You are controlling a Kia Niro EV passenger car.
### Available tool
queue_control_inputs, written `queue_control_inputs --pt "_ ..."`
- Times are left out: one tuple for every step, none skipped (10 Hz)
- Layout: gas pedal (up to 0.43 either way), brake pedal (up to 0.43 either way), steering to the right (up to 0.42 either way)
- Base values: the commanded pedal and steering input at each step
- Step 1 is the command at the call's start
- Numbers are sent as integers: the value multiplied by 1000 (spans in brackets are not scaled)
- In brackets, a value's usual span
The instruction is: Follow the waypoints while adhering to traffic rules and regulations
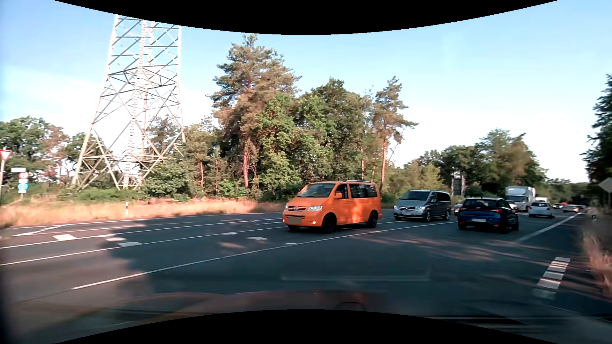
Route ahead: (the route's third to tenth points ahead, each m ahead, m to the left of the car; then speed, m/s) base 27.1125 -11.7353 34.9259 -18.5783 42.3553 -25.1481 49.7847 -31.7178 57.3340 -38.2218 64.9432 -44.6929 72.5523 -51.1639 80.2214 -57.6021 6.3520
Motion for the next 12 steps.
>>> queue_control_inputs --pt "28 0 284" --pt "39 0 278" --pt "39 0 271" --pt "47 0 266" --pt "47 0 261" --pt "67 0 253" --pt "79 0 246" --pt "79 0 240" --pt "87 0 233" --pt "98 0 225" --pt "110 0 217" --pt "118 0 205"
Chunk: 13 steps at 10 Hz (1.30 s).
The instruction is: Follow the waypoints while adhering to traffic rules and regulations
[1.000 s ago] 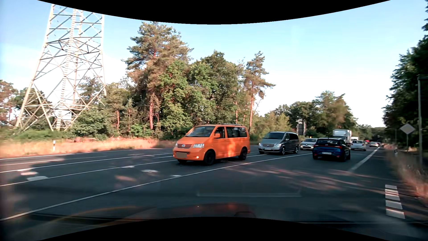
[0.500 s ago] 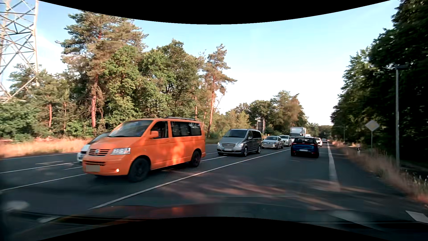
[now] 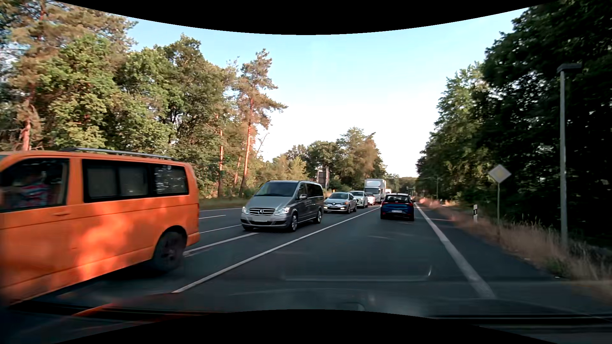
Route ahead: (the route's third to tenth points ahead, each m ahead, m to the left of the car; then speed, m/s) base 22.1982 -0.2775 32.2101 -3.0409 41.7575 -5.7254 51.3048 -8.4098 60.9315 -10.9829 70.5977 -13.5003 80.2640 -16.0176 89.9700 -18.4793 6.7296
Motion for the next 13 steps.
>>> queue_control_inputs --pt "130 0 192" --pt "138 0 179" --pt "150 0 161" --pt "157 0 142" --pt "157 0 128" --pt "177 0 110" --pt "177 0 98" --pt "189 0 86" --pt "197 0 74" --pt "197 0 66" --pt "209 0 55" --pt "220 0 43" --pt "228 0 32"
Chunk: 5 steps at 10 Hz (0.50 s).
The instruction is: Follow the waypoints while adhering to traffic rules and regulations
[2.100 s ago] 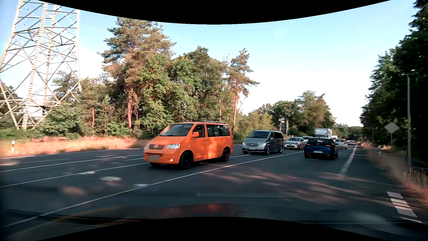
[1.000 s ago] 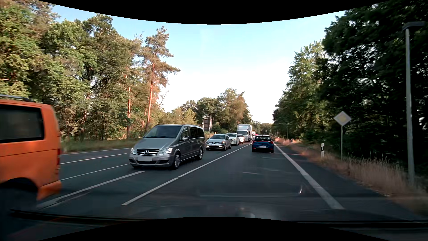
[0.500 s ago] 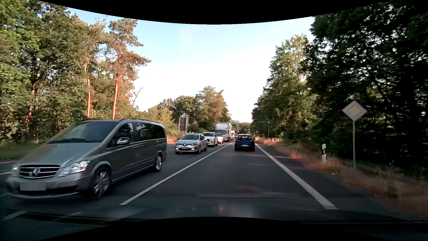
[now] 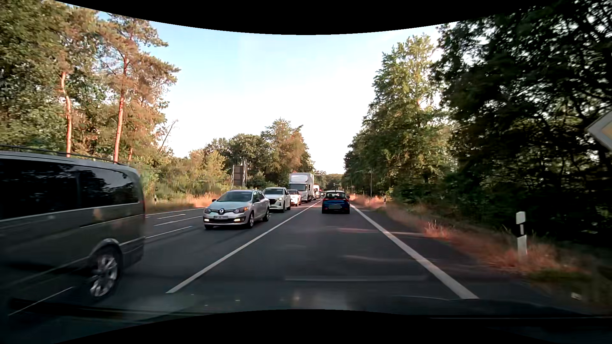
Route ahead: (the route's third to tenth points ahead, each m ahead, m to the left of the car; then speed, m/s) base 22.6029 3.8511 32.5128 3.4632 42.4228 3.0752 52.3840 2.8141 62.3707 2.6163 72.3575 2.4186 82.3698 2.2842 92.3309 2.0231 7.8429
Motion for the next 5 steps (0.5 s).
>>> queue_control_inputs --pt "228 0 25" --pt "228 0 17" --pt "228 0 12" --pt "228 0 8" --pt "228 0 4"
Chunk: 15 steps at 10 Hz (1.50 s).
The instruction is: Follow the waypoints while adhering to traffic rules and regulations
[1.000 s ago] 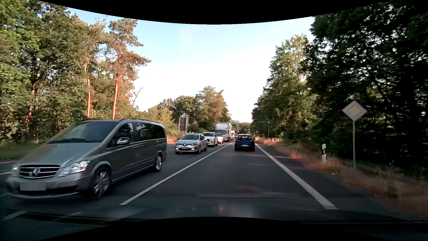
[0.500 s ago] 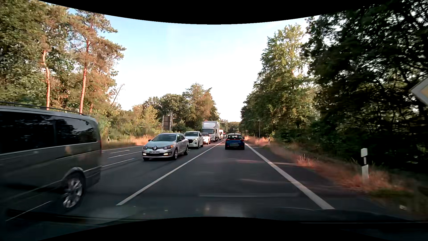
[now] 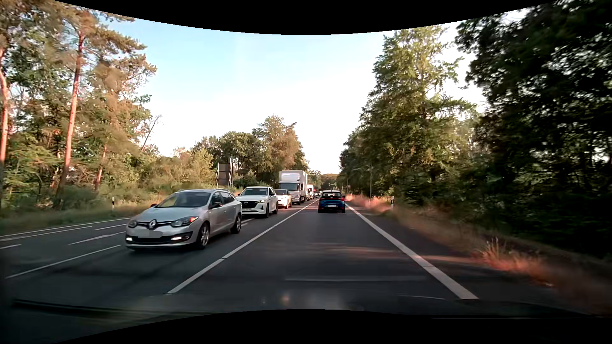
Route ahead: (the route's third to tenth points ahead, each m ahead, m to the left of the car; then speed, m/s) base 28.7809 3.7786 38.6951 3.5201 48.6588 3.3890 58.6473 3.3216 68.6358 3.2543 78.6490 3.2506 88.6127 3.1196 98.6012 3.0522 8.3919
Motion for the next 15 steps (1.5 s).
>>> queue_control_inputs --pt "228 0 3" --pt "228 0 3" --pt "228 0 3" --pt "228 0 3" --pt "228 0 3" --pt "228 0 3" --pt "228 0 3" --pt "228 0 3" --pt "228 0 2" --pt "228 0 2" --pt "228 0 2" --pt "228 0 2" --pt "228 0 2" --pt "228 0 2" --pt "228 0 2"
